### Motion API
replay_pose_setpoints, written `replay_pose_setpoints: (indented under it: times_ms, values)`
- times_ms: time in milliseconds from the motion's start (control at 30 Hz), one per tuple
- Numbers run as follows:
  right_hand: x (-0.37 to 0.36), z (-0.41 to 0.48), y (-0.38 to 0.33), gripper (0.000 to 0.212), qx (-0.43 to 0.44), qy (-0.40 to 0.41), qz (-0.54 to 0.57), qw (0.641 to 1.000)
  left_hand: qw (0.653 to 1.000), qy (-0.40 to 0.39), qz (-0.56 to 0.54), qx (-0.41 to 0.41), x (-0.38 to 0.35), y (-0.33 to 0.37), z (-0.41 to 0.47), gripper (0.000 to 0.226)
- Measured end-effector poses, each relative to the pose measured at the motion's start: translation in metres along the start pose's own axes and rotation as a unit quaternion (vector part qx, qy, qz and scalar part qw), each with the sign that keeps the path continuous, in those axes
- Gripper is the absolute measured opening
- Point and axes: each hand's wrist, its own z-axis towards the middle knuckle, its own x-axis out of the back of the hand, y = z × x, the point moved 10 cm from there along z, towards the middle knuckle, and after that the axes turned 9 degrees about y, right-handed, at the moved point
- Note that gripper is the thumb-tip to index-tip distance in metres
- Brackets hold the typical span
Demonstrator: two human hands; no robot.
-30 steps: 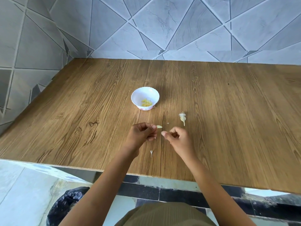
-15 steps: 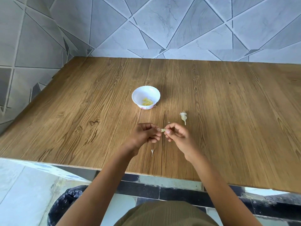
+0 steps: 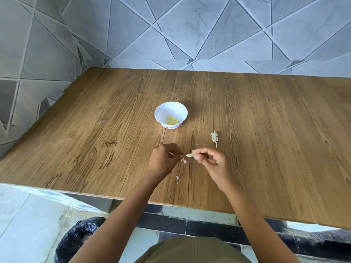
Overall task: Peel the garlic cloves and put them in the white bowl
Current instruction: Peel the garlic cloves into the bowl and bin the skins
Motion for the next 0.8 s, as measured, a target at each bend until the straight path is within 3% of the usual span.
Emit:
replay_pose_setpoints:
  times_ms: [167, 367, 467, 533, 600, 700, 800]
  values:
    - [0.004, -0.001, 0.003, 0.016, -0.015, 0.017, 0.01, 1.0, 0.998, -0.021, -0.066, 0.013, -0.006, -0.003, -0.001, 0.037]
    - [0.004, -0.003, 0.003, 0.015, -0.05, 0.051, 0.037, 0.997, 0.979, -0.078, -0.183, 0.04, -0.013, 0.001, -0.005, 0.014]
    - [-0.001, -0.004, 0.003, 0.016, -0.05, 0.041, 0.009, 0.998, 0.98, -0.058, -0.179, 0.059, -0.008, -0.004, -0.002, 0.01]
    - [-0.001, -0.006, 0.004, 0.018, -0.021, 0.033, -0.083, 0.996, 0.988, -0.008, -0.136, 0.071, 0.007, -0.019, 0.005, 0.009]
    - [0.007, -0.009, -0.002, 0.029, 0.055, 0.054, -0.235, 0.969, 0.993, 0.074, -0.043, 0.075, 0.033, -0.039, 0.017, 0.013]
    - [0.021, -0.021, -0.009, 0.042, 0.151, 0.094, -0.422, 0.889, 0.984, 0.135, 0.066, 0.098, 0.059, -0.066, 0.027, 0.007]
    - [0.038, -0.028, 0.001, 0.039, 0.138, 0.109, -0.516, 0.838, 0.979, 0.138, 0.094, 0.115, 0.062, -0.082, 0.031, 0.009]
